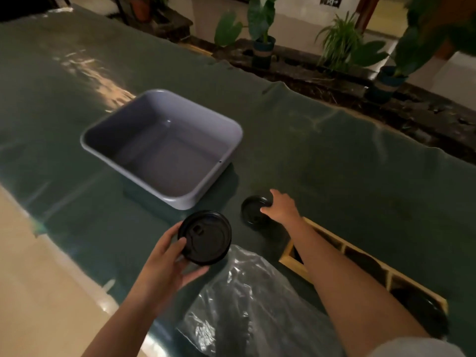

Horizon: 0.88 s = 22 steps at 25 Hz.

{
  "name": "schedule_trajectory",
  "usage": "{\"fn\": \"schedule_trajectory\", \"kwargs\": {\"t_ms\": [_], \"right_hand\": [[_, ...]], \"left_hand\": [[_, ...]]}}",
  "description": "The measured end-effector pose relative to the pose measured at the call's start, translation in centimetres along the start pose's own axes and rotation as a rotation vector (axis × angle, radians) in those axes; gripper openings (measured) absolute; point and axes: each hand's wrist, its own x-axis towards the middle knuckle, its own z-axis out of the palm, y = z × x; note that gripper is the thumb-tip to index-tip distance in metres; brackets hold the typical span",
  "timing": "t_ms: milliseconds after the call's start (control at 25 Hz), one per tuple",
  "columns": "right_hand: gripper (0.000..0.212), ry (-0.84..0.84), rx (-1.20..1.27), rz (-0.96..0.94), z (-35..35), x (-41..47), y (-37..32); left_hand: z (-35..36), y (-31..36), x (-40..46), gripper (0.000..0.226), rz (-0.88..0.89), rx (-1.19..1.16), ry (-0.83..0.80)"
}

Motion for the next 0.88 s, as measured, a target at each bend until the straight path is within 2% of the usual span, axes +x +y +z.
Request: {"fn": "schedule_trajectory", "kwargs": {"t_ms": [120,240,320,400,480,520,600,720,880], "right_hand": [[0.051,0.104,-0.091,0.073,2.1,1.1,0.1],[0.03,0.182,0.067,0.083,2.6,0.3,0.6],[0.029,0.237,0.251,0.108,1.4,-1.1,0.8],[0.026,0.316,0.574,0.143,-1.2,-3.5,0.5],[0.025,0.382,0.905,0.102,-4.1,-6.5,0.0],[0.026,0.396,0.965,0.055,-5.3,-8.2,-0.3],[0.023,0.409,0.898,0.003,-6.6,-11.4,-1.0],[0.016,0.479,0.635,0.019,-6.3,-14.4,-1.9],[0.01,0.596,0.368,0.013,-6.0,-16.3,-1.5]], "left_hand": [[-0.7,0.0,2.2,0.031,-0.054,-0.002,-0.026],[0.0,-0.1,4.0,0.029,-0.092,0.036,-0.081],[0.9,-0.1,4.9,0.027,-0.118,0.075,-0.118],[2.0,-0.1,5.6,0.026,-0.142,0.112,-0.154],[3.3,0.0,6.1,0.026,-0.155,0.141,-0.191],[4.0,0.1,6.2,0.027,-0.16,0.147,-0.219],[5.7,0.2,5.9,0.029,-0.172,0.156,-0.294],[8.1,0.3,4.9,0.023,-0.19,0.14,-0.415],[9.5,0.2,3.5,0.017,-0.151,0.172,-0.491]]}}
